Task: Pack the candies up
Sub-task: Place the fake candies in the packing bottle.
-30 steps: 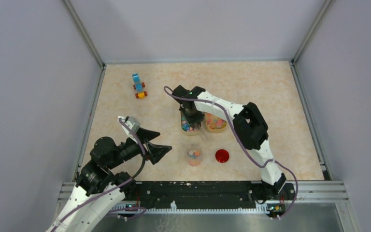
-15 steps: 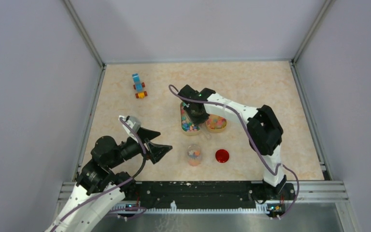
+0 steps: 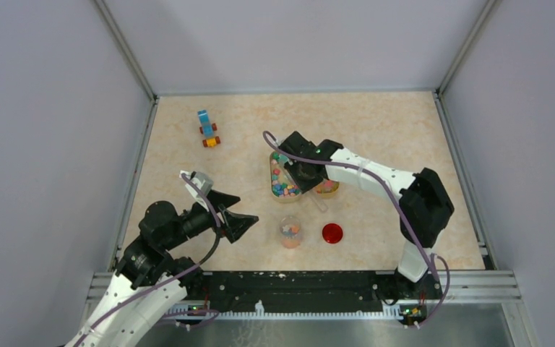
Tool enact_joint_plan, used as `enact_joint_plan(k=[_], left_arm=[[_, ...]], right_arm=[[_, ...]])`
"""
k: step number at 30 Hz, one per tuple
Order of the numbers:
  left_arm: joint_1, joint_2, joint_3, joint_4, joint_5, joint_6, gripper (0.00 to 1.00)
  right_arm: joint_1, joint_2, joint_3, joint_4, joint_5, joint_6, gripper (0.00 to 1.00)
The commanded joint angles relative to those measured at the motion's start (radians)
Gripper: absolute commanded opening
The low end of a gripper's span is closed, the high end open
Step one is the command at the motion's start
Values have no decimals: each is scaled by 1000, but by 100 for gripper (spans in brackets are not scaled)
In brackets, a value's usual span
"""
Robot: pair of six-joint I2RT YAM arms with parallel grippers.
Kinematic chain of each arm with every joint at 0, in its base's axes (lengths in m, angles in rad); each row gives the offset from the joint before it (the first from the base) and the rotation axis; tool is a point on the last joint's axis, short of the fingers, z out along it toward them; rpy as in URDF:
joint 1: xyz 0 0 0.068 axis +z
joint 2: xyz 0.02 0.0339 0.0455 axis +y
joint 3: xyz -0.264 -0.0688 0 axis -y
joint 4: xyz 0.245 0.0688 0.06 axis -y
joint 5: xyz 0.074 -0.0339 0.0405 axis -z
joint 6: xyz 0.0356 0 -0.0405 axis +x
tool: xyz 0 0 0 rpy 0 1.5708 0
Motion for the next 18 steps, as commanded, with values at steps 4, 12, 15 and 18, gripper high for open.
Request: enact_joint_plan(k=[4, 12, 15, 18], left_arm=[[4, 16, -2, 41, -13, 7, 99], [5, 37, 0, 39, -20, 8, 99], [4, 48, 0, 40, -19, 9, 99], [5, 63, 1, 47, -13, 11, 99]], right_arm=[[26, -192, -129, 130, -18, -76, 0], [47, -437, -330, 235, -88, -251, 0], [56, -512, -372, 233, -121, -303, 0], [70, -570, -390, 204, -170, -353, 0]])
